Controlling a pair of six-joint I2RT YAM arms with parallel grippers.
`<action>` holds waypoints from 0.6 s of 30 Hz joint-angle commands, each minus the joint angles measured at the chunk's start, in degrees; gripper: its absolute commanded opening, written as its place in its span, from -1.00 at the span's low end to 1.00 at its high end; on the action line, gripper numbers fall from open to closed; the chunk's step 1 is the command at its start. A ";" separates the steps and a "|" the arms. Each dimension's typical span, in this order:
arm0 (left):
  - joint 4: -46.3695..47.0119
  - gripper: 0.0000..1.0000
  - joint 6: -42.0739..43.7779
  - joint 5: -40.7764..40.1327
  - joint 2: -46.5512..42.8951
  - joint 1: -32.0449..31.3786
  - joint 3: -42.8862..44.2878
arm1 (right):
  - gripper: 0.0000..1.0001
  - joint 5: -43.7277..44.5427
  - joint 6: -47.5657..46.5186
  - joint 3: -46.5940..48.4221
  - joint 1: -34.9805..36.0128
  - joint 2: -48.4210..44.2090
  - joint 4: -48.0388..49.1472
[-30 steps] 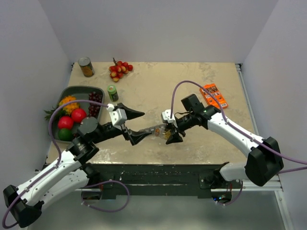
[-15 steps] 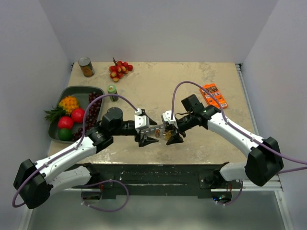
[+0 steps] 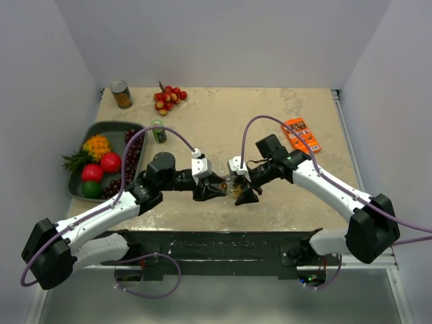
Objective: Sort the pills into containers
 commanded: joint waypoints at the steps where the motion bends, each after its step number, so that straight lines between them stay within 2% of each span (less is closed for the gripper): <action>1: 8.50 -1.00 -21.64 -5.86 -0.79 -0.20 -3.97 | -1.00 3.33 7.43 -1.42 -0.32 -2.94 8.18; 2: 8.42 -1.00 -24.81 -8.23 -0.88 -0.11 -4.60 | -1.00 3.78 8.58 -1.95 -1.19 -3.03 10.28; 3: 6.85 -1.00 -33.63 -10.52 -0.88 -0.02 -5.21 | -1.00 4.22 9.46 -2.04 -1.63 -3.38 11.00; 7: 0.51 -1.00 -48.63 -17.64 -0.35 0.51 -5.04 | -1.00 6.25 13.77 -2.83 -3.83 -3.91 14.07; 8: 0.33 -1.00 -54.93 -18.70 -0.87 0.51 -5.39 | -1.00 6.68 14.39 -3.01 -4.09 -3.91 15.21; 10: -2.72 -1.00 -60.67 -21.77 -1.05 0.85 -5.05 | -1.00 7.21 15.62 -3.27 -4.97 -4.00 15.92; 15: -9.24 -1.00 -71.13 -20.83 2.55 1.65 -0.92 | -1.00 6.25 16.07 -3.45 -5.50 -4.17 16.36; 18: -7.86 -1.00 -80.25 -17.67 4.74 2.87 -0.82 | -1.00 6.07 15.98 -3.62 -5.59 -4.17 16.37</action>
